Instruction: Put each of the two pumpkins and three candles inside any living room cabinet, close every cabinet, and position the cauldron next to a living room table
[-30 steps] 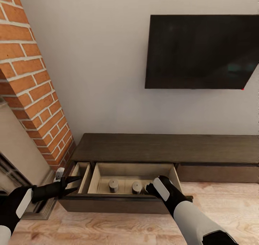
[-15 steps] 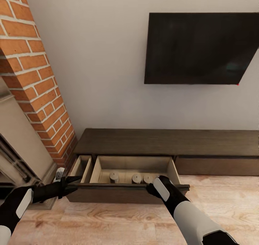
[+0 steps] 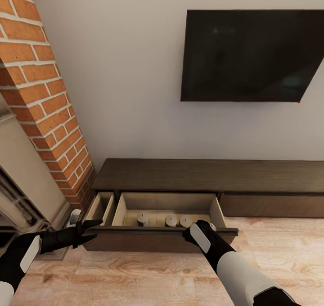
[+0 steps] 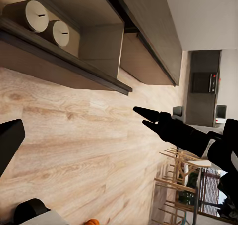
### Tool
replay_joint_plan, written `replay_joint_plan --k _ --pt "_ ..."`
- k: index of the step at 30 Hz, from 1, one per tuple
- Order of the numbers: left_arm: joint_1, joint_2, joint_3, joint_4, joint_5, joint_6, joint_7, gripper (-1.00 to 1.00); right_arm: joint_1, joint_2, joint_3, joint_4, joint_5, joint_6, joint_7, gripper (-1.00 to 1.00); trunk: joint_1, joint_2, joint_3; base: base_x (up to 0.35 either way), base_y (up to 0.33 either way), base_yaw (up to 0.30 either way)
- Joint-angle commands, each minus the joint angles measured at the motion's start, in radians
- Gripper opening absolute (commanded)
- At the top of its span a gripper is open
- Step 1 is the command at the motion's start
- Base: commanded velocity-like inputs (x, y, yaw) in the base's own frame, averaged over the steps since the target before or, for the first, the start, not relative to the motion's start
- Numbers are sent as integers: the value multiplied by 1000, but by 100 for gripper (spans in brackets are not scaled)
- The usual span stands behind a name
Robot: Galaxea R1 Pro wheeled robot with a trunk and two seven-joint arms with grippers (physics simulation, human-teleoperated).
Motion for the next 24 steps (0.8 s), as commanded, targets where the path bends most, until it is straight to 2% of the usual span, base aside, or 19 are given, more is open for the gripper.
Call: replay_joint_plan --k 1,9,17,24 --pt "0 0 0 0 0 0 0 100 0 0 2 0 0 0 0 100 4 -7 -3 0 0 0" --pt "0 -1 2 0 1 0 54 100 0 -3 9 0 -1 0 0 100 35 -63 -28 -7 0 0" --pt "0 -1 2 0 1 -1 60 100 0 -3 9 0 -1 0 0 100 65 -119 -53 -233 0 0" --pt "0 -1 2 0 0 -1 61 100 0 0 9 0 -1 -2 0 100 92 -168 -75 -43 0 0"
